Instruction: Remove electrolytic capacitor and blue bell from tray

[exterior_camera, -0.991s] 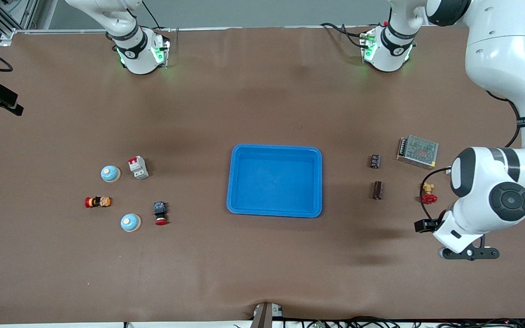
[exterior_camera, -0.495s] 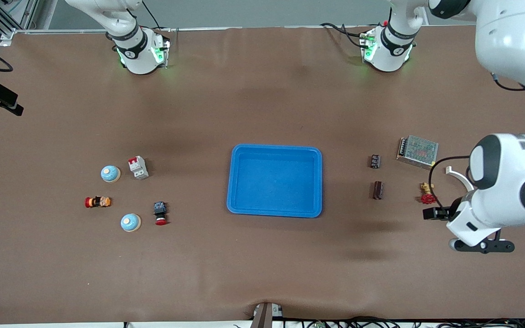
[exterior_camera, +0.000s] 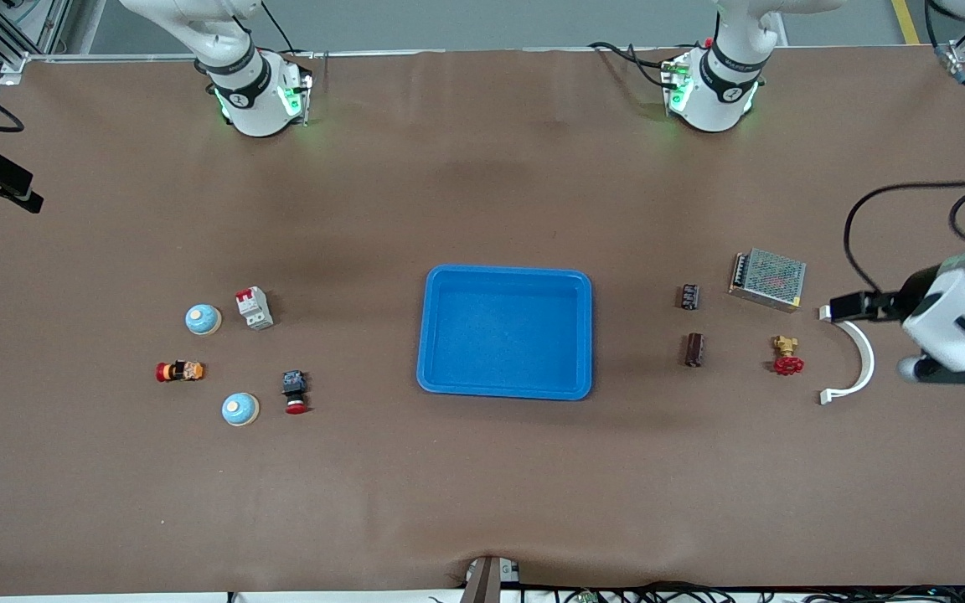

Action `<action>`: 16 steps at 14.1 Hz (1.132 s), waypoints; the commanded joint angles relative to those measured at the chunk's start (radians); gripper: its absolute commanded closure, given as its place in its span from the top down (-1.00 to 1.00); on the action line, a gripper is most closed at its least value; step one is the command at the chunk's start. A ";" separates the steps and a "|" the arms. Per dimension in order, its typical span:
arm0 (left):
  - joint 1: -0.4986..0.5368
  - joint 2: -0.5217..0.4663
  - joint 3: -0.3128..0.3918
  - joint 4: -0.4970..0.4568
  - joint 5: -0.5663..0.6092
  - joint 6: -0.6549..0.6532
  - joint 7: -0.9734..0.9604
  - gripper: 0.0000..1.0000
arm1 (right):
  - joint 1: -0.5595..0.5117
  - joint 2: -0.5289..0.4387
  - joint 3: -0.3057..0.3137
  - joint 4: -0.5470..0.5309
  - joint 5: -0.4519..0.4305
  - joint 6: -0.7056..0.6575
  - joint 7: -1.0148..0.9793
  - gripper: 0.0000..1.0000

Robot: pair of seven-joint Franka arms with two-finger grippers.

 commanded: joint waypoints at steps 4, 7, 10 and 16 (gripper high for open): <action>0.000 -0.202 0.046 -0.057 -0.105 -0.093 0.028 1.00 | -0.003 0.002 0.004 0.007 0.003 -0.003 0.014 1.00; -0.037 -0.248 0.071 -0.063 -0.104 -0.141 0.026 1.00 | -0.001 0.002 0.004 0.007 0.003 -0.003 0.014 1.00; -0.044 -0.353 0.071 -0.170 -0.096 -0.135 0.026 1.00 | -0.001 0.002 0.004 0.007 0.002 -0.003 0.014 1.00; -0.075 -0.542 0.063 -0.453 -0.035 0.058 0.028 1.00 | -0.003 0.002 0.004 0.007 0.002 -0.003 0.014 1.00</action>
